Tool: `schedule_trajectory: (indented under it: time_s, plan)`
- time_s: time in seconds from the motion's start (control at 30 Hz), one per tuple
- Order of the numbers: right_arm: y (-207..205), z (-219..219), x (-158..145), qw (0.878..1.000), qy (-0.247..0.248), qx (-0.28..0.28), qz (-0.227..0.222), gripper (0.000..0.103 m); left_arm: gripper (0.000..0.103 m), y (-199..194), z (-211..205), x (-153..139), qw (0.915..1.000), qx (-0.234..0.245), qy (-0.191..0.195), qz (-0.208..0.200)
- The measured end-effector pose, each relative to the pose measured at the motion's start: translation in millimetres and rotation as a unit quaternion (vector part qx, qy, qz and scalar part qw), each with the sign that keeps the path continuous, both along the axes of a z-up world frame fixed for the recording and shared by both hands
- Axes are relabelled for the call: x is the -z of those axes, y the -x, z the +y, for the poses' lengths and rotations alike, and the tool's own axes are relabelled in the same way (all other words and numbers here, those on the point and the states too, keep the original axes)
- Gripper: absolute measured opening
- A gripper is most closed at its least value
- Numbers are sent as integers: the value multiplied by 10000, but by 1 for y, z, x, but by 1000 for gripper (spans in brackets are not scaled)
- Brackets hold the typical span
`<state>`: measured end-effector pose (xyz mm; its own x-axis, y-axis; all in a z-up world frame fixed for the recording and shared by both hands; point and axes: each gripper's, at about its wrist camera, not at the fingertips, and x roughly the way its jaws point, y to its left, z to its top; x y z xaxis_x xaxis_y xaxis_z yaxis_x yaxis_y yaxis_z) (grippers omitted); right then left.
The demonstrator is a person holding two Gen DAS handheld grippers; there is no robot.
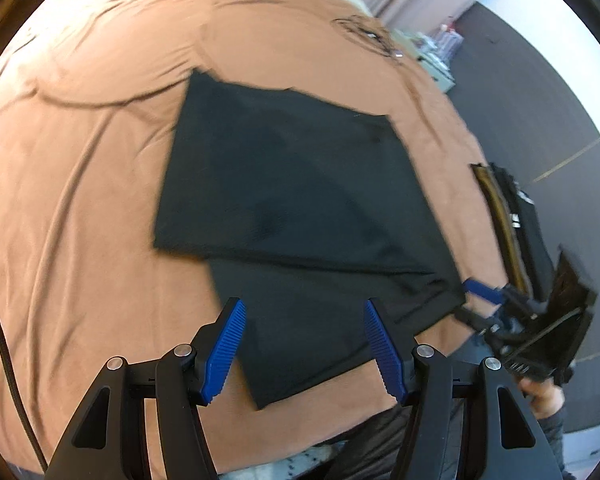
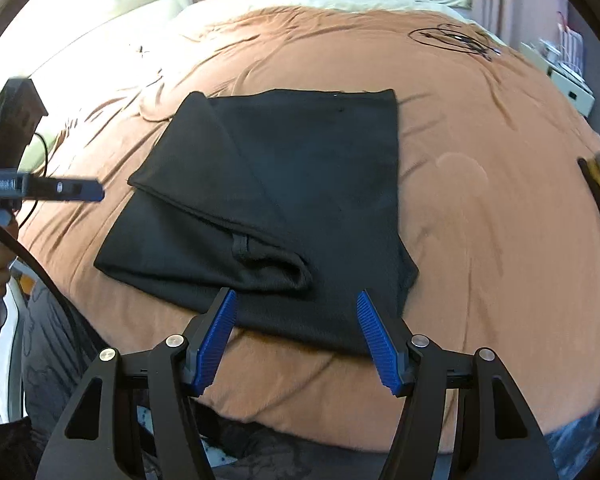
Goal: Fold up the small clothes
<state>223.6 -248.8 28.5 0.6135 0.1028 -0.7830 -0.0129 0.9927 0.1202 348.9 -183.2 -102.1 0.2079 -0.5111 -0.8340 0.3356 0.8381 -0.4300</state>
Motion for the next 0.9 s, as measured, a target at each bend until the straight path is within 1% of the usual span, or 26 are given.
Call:
schedule_trajectory:
  time_s: [0.1, 0.13, 0.2, 0.27, 0.3, 0.33, 0.4, 0.47, 0.7, 0.73, 0.77, 0.8, 0.87, 0.9]
  plan:
    - [-17, 7, 2, 9995, 215, -169, 145, 56, 62, 2, 7, 13, 9999, -74, -121, 73]
    - [-24, 9, 3, 9991, 302, -216, 206, 54, 60, 2, 7, 18, 9998, -87, -144, 112]
    - [-35, 12, 7, 9977, 493, -285, 372, 53, 55, 4, 7, 27, 9995, -97, -233, 177]
    - [-47, 15, 13, 9952, 707, -400, 553, 52, 48, 6, 7, 37, 9993, -69, -270, 268]
    - [-51, 17, 15, 9936, 835, -446, 611, 51, 47, 7, 6, 41, 9991, -51, -290, 294]
    - [-55, 20, 16, 9916, 970, -517, 675, 48, 46, 8, 4, 42, 9991, -52, -322, 263]
    - [-62, 24, 15, 9899, 1037, -637, 724, 46, 43, 9, 4, 44, 9991, -49, -362, 196]
    - [-70, 29, 12, 9882, 1123, -738, 742, 45, 37, 9, 3, 44, 9989, -44, -451, 142]
    - [-93, 53, 16, 9824, 1307, -1061, 810, 44, 34, 8, 4, 46, 9986, 10, -515, 123]
    - [-94, 53, 20, 9825, 1278, -1089, 807, 37, 34, 8, 4, 47, 9986, 13, -508, 132]
    - [-94, 53, 22, 9831, 1196, -1120, 813, 26, 34, 7, 4, 47, 9987, 14, -499, 141]
    - [-95, 51, 23, 9844, 1084, -1120, 812, 21, 34, 6, 5, 47, 9987, 18, -495, 148]
    - [-95, 42, 20, 9888, 857, -959, 758, 5, 34, 5, 5, 46, 9986, 25, -502, 150]
    - [-94, 36, 18, 9914, 727, -802, 730, 3, 34, 5, 4, 46, 9986, 22, -509, 147]
